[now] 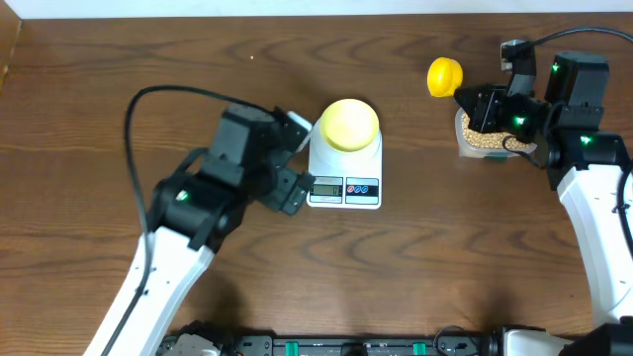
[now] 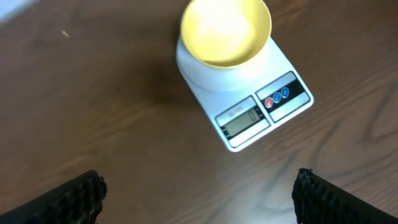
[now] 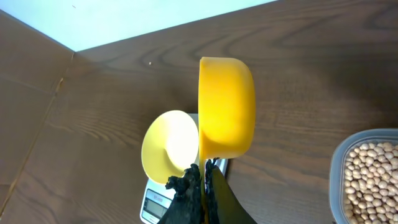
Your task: Scoop item into bowl and weigh 50g on scale
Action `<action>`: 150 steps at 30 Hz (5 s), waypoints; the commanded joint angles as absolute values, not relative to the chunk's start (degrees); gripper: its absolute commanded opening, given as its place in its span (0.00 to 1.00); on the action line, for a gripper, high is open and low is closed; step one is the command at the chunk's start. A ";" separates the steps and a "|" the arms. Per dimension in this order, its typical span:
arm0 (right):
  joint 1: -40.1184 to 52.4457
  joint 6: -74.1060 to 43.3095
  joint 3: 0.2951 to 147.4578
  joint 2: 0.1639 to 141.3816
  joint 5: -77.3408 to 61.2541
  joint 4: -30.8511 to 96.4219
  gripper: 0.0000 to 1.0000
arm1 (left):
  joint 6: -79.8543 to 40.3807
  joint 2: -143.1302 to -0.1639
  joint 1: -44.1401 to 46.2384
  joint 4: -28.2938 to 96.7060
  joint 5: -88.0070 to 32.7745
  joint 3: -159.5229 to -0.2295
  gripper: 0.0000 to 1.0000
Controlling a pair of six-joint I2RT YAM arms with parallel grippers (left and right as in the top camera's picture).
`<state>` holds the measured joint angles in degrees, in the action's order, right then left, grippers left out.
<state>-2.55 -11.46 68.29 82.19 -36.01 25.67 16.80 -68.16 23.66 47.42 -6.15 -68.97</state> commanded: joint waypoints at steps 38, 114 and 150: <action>-2.63 -10.59 69.47 81.65 -35.92 26.57 0.01 | 43.07 -59.99 0.16 42.52 -36.62 -49.87 0.98; -2.63 -10.15 69.47 81.65 -35.92 27.92 0.01 | 42.59 -61.73 0.19 39.35 -37.06 -49.87 0.98; -2.63 -10.22 69.49 81.65 -35.94 28.73 0.01 | 42.61 -61.73 0.19 39.35 -36.75 -49.87 0.98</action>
<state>-2.55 -11.05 68.29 82.19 -35.99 29.10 42.26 -61.41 0.43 39.18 -36.95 -50.04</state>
